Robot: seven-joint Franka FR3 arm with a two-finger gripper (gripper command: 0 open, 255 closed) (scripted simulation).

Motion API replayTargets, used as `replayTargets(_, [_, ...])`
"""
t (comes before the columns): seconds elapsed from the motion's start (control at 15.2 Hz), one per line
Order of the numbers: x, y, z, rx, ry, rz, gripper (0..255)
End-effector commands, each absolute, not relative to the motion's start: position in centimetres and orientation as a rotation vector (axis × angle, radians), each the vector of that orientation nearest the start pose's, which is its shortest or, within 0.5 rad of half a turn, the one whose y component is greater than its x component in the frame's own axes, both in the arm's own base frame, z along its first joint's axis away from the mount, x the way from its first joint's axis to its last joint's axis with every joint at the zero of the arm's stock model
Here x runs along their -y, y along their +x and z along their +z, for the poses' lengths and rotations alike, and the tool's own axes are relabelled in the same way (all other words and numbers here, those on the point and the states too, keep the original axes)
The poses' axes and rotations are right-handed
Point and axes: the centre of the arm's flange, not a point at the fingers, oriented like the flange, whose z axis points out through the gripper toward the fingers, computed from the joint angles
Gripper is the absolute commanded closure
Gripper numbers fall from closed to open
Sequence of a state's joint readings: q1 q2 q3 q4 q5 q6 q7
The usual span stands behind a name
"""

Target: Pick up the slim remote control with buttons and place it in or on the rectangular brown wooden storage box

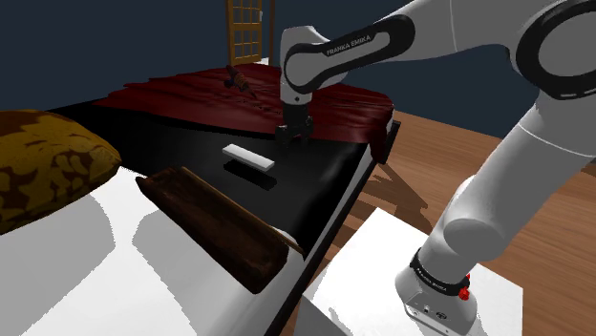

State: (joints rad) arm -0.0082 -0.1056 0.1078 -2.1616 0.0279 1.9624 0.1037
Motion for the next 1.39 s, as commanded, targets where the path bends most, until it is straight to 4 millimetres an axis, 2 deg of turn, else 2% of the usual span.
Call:
replayTargets(0.0, [-5.6,52.4,42.6,-0.023,-3.137,0.129,0])
replayTargets(0.92, [-7.8,68.5,36.6,0.005,-3.162,-0.001,0])
replayTargets(0.99, [-7.8,68.6,36.6,0.005,-3.162,-0.002,0])
replayTargets(1.32, [-7.8,68.6,34.0,0.005,-3.162,-0.002,0])
